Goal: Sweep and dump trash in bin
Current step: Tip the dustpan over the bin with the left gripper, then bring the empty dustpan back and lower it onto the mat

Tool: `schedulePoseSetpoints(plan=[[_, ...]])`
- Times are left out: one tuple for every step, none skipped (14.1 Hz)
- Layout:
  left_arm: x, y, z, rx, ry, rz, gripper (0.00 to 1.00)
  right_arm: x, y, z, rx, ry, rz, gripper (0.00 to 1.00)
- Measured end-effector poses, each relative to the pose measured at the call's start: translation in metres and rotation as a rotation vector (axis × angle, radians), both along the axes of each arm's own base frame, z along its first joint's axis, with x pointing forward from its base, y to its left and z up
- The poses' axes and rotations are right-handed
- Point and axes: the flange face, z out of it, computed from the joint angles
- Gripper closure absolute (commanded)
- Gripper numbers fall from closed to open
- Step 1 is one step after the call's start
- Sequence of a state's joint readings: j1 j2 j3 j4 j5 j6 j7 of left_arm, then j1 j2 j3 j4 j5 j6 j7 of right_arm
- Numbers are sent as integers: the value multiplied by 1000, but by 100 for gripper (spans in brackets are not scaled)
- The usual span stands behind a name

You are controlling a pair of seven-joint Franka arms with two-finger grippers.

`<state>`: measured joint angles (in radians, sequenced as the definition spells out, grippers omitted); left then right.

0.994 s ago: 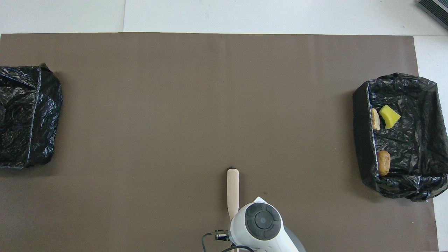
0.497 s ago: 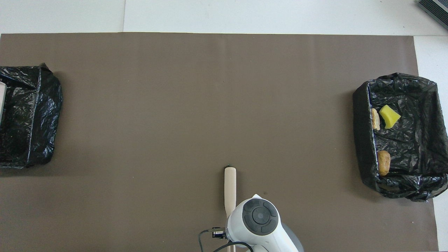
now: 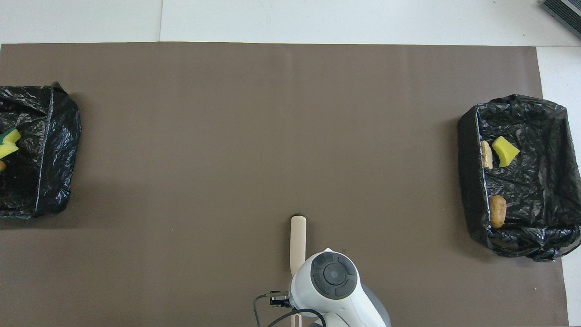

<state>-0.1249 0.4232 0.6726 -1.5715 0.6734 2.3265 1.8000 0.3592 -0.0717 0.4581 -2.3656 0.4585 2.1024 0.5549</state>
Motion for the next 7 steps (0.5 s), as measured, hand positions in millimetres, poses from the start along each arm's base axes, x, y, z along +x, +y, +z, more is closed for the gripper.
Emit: schedulePoseSetpoints(plan=[[0, 0, 3, 29, 0, 0, 100, 2, 2, 1, 5, -1, 0, 0], [-1, 0, 6, 55, 2, -3, 100, 4, 4, 2, 8, -2, 1, 0], [-2, 1, 12, 81, 5, -10, 100, 5, 6, 3, 12, -2, 1, 0], [-3, 1, 20, 101, 4, -15, 100, 7, 6, 4, 14, -4, 1, 0], [-5, 2, 29, 119, 0, -19, 100, 10, 7, 6, 16, -10, 2, 0], [-9, 4, 42, 131, -11, -18, 100, 14, 6, 9, 14, -23, 8, 0], [-15, 6, 54, 137, -21, -9, 100, 19, 4, 13, 8, -43, 18, 0]])
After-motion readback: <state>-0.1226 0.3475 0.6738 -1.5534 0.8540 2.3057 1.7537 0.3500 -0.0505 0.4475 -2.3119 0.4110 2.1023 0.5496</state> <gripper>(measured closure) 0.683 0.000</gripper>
